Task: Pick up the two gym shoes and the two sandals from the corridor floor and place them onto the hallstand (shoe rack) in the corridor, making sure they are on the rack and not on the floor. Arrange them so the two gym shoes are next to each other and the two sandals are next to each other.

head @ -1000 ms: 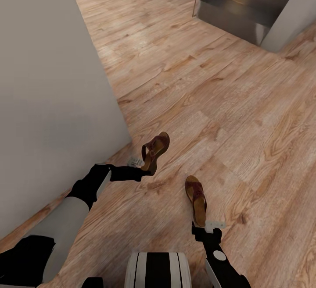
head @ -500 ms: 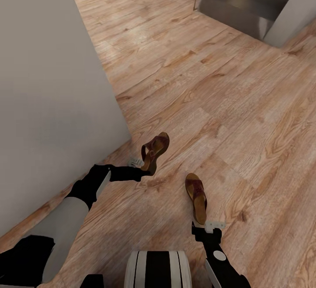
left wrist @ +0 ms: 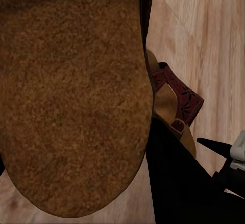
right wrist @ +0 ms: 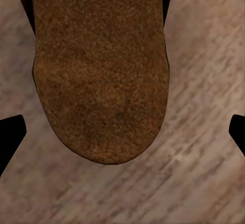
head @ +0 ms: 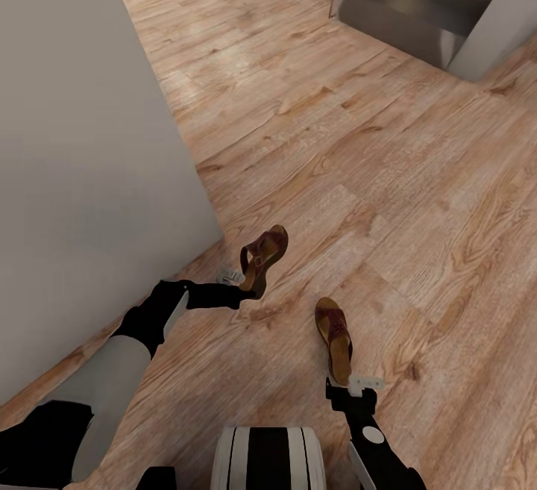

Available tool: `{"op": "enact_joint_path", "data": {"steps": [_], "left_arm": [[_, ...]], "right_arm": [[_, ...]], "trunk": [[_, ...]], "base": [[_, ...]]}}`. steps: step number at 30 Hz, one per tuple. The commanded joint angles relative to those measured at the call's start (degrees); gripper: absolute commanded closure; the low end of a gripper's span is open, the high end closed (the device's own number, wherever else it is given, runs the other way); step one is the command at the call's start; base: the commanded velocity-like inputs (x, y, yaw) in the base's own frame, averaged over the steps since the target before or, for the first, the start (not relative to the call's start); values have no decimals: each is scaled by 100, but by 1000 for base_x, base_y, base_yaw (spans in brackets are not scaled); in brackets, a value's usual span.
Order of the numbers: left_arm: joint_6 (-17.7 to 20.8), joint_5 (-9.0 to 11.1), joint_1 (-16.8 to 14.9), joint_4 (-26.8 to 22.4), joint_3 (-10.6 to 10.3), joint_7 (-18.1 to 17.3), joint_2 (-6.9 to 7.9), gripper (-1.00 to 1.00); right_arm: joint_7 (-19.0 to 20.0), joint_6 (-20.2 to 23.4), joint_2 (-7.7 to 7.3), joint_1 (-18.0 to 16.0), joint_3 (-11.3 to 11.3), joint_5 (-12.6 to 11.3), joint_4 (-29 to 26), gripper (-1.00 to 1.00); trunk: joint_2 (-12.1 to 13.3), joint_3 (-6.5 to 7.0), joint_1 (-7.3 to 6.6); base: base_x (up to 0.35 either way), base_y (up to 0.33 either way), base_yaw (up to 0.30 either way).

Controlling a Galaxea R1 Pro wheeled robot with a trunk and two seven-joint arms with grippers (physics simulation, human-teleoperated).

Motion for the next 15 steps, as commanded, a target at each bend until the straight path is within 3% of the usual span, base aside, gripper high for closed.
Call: {"op": "enact_joint_path", "data": {"steps": [1, 15], "left_arm": [[31, -3, -2, -4, -2, -18, 1, 100], [39, -3, -2, -2, 15, -18, 1, 100]], "right_arm": [[-3, -15, 7, -2, -30, 50, 3, -100], [-3, -15, 7, -2, -30, 52, -5, -100]], "trunk": [[-1, -3, -1], [-1, -3, -1]], "base": [[9, 0, 0], [28, 0, 0]]}}
